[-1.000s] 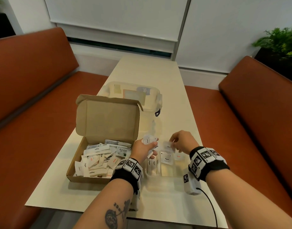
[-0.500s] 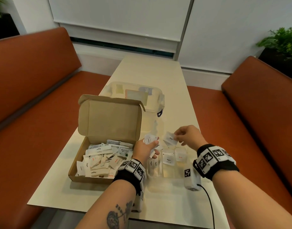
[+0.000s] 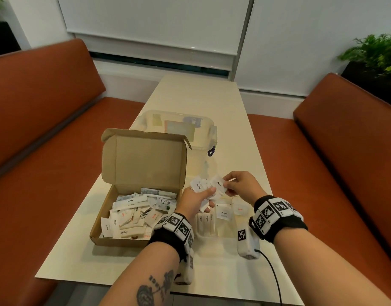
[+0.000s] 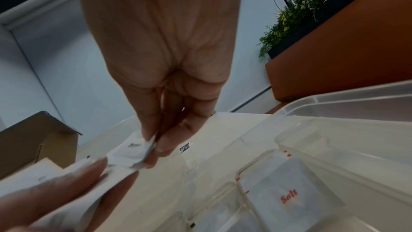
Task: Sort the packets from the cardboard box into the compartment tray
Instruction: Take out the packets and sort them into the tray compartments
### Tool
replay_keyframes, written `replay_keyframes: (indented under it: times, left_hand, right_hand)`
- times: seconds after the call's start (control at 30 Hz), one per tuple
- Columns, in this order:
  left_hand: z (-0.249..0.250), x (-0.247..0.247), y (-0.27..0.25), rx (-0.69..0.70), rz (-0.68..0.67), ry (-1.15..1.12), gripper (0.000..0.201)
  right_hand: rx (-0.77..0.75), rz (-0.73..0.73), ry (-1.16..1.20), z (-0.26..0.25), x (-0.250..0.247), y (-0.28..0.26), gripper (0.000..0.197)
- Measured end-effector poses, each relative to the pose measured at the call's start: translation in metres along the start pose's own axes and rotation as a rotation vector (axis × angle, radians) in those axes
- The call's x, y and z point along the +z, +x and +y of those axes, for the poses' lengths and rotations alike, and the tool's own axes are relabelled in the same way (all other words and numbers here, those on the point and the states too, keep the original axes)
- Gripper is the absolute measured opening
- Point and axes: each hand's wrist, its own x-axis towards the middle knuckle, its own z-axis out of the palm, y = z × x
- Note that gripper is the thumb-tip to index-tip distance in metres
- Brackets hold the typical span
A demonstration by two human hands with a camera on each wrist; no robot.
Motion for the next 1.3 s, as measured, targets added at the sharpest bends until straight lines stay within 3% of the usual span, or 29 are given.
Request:
replay_keyframes:
  times: [0.13,0.23,0.33,0.53,0.73,0.83,1.0,1.13,1.3]
  left_hand:
    - [0.001,-0.001,-0.003,-0.001,0.023,0.003,0.006]
    - [0.003,-0.002,-0.005,0.005,0.087,-0.005,0.003]
    - [0.003,-0.006,-0.005,0.004,0.16,-0.042,0.004]
    - [0.004,-0.007,-0.004,-0.017,0.173,-0.038,0.012]
    - [0.004,-0.011,-0.003,-0.027,0.173,0.002,0.008]
    - [0.004,-0.012,-0.002,-0.024,0.168,0.037,0.006]
    - [0.004,-0.012,0.0,-0.027,0.165,0.058,0.004]
    - [0.003,-0.012,0.0,-0.036,0.161,0.067,0.005]
    - [0.002,-0.012,0.001,-0.03,0.157,0.083,0.008]
  right_hand:
    - [0.005,-0.039,0.026,0.0,0.002,-0.002,0.012]
    - [0.011,0.081,0.02,0.002,0.002,-0.001,0.012]
    - [0.037,0.133,-0.177,0.01,-0.004,-0.001,0.013]
    - [0.084,-0.122,-0.569,0.02,0.007,-0.004,0.01]
    - [0.058,-0.182,-0.778,0.016,0.024,0.0,0.016]
    - [0.042,-0.143,-0.779,0.012,0.024,0.002,0.016]
    - [0.102,-0.376,-0.762,0.008,0.025,-0.004,0.014]
    - [0.08,-0.247,-0.693,0.009,0.023,-0.006,0.007]
    - [0.004,-0.027,-0.386,0.014,0.012,-0.006,0.02]
